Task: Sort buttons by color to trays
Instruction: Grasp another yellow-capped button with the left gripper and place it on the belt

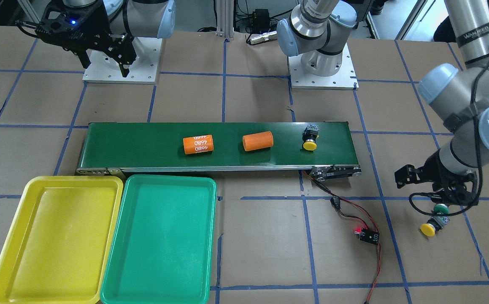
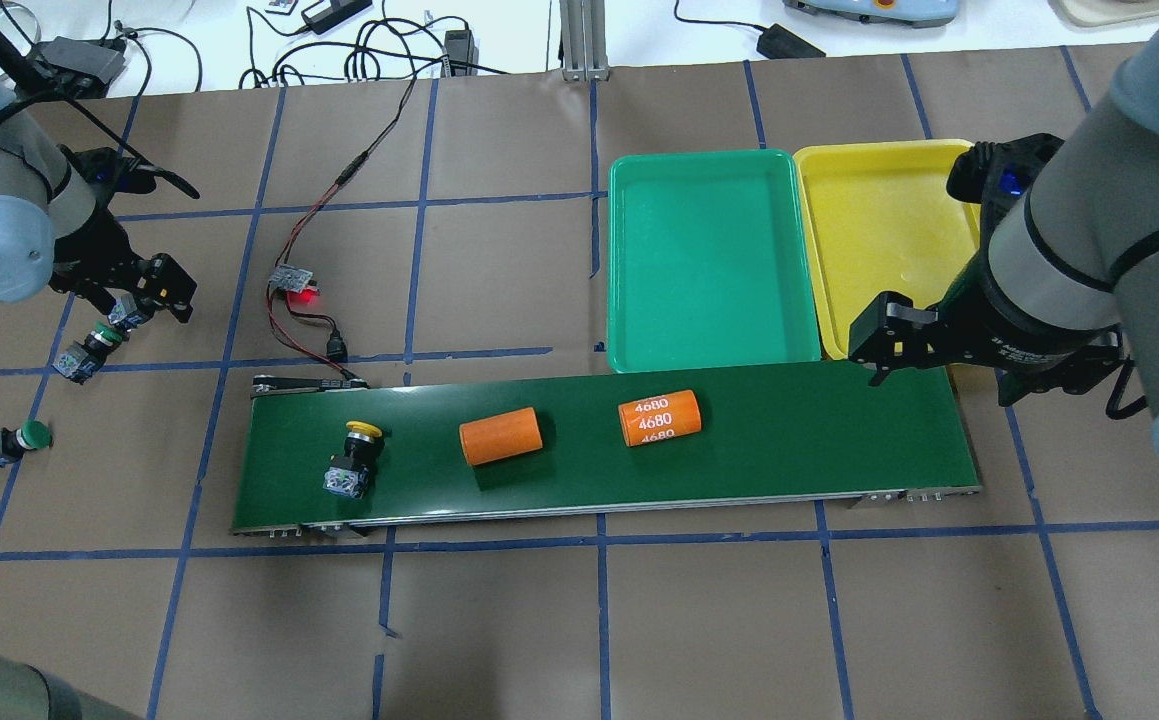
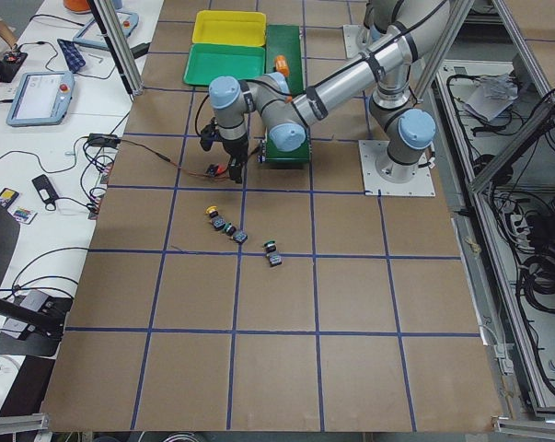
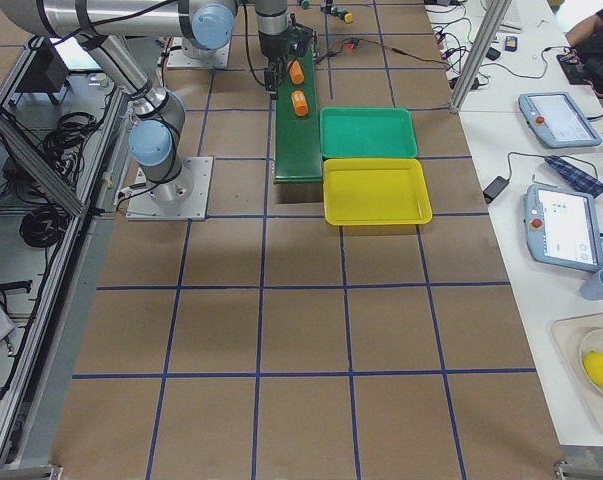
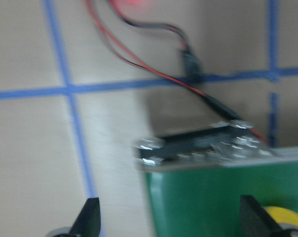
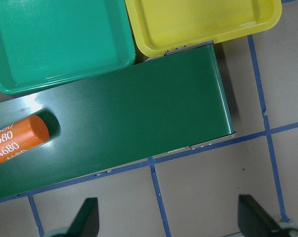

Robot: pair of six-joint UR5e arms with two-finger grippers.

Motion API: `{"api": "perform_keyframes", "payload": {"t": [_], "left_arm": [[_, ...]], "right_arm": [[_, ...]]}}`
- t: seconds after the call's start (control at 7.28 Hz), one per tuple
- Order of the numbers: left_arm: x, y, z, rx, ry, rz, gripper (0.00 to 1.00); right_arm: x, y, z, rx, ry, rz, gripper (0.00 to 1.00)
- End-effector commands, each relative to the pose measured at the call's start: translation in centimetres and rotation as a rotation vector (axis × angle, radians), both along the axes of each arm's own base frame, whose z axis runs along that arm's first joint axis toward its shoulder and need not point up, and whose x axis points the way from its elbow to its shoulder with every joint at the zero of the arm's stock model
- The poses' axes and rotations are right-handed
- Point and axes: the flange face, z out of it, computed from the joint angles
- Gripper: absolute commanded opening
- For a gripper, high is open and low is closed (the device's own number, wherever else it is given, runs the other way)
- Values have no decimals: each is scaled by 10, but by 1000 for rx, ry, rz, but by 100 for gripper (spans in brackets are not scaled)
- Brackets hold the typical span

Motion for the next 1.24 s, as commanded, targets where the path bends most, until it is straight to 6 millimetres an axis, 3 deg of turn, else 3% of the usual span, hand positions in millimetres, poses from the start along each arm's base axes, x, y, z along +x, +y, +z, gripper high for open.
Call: {"api": "perform_keyframes", "payload": {"t": [0.0,0.27,0.55,0.69,0.82,1.1], "left_arm": [[69,-35,-59,26,34,-43,100],[87,-53,-73,13,34,-183,100],[89,-57,-86,24,46,-193,100],[89,-56,-87,28,48,-206,89],[85,-52,-94,43,58,-227,47],[71,-46,-80,64,68,-235,0]], "right_arm": [[0,-1,-2,8,0,-9,100],[1,3,-12,29,-2,-3,100],[1,4,-13,28,-3,1,100],[1,3,-13,25,-5,0,100],[1,3,-13,24,-5,1,100],[1,4,-12,22,-5,0,100]]}}
